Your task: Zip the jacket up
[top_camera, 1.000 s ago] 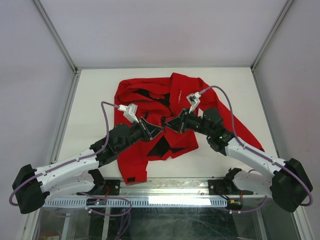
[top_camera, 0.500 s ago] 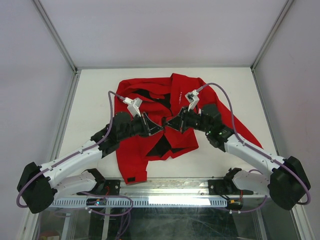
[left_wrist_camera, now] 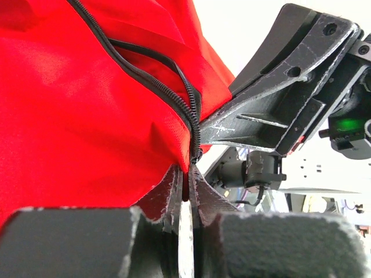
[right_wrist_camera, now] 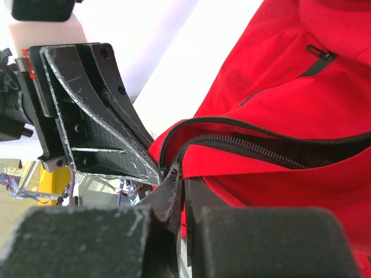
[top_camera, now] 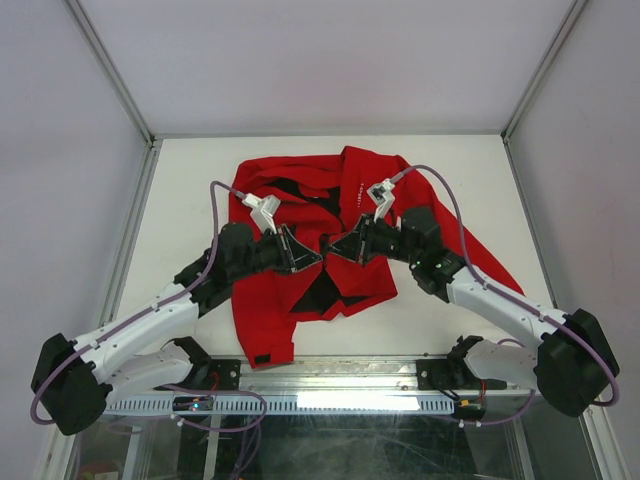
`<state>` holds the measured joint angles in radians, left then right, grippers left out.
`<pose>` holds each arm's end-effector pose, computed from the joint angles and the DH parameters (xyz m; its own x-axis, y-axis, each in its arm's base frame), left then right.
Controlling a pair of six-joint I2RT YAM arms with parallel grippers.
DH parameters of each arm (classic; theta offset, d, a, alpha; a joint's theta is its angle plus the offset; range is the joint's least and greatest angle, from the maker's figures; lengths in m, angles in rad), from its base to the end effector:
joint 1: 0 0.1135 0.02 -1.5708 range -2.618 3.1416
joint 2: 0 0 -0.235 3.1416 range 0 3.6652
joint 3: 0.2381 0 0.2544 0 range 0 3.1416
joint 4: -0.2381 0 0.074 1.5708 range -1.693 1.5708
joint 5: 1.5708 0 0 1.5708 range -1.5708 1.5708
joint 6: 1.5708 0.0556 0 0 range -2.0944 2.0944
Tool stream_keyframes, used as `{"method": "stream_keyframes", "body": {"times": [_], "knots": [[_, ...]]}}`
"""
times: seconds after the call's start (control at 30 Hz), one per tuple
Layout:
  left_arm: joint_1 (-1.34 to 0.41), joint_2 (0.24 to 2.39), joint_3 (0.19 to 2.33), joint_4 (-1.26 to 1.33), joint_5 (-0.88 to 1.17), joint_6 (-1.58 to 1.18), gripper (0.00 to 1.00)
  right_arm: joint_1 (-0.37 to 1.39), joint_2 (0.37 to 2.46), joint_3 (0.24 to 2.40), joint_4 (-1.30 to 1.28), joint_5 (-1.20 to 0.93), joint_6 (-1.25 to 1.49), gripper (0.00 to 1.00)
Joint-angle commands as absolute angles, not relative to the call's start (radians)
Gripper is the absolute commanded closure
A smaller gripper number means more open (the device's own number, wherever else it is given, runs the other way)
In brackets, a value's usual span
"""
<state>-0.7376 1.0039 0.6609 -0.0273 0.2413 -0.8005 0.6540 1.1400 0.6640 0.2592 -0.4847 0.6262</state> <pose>0.1880 -0.1888 0.2388 -0.7735 -0.2388 -0.5871 0.3773 0.5708 -0.7293 0.2139 0.1966 0.2406 -0.6655 0.1433 -0.7325 -0.6287 0.4214 0.6536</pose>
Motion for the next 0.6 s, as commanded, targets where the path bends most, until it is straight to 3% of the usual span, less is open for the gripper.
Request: {"method": "stream_keyframes", "body": {"times": [0.0,0.13,0.33,0.57], "knots": [[-0.732,0.907,0.605,0.041,0.247,-0.866,0.92,0.658,1.133,0.685,0.397,-0.418,0.606,1.0],[-0.733,0.857,0.579,0.109,0.186,-0.899,0.77,0.674,1.122,0.662,0.418,-0.417,0.62,1.0],[-0.732,0.825,0.553,0.169,0.143,-0.937,0.64,0.697,1.123,0.667,0.426,-0.412,0.624,1.0],[-0.732,0.873,0.556,0.171,0.121,-0.991,0.61,0.726,1.133,0.663,0.451,-0.404,0.63,1.0]]}}
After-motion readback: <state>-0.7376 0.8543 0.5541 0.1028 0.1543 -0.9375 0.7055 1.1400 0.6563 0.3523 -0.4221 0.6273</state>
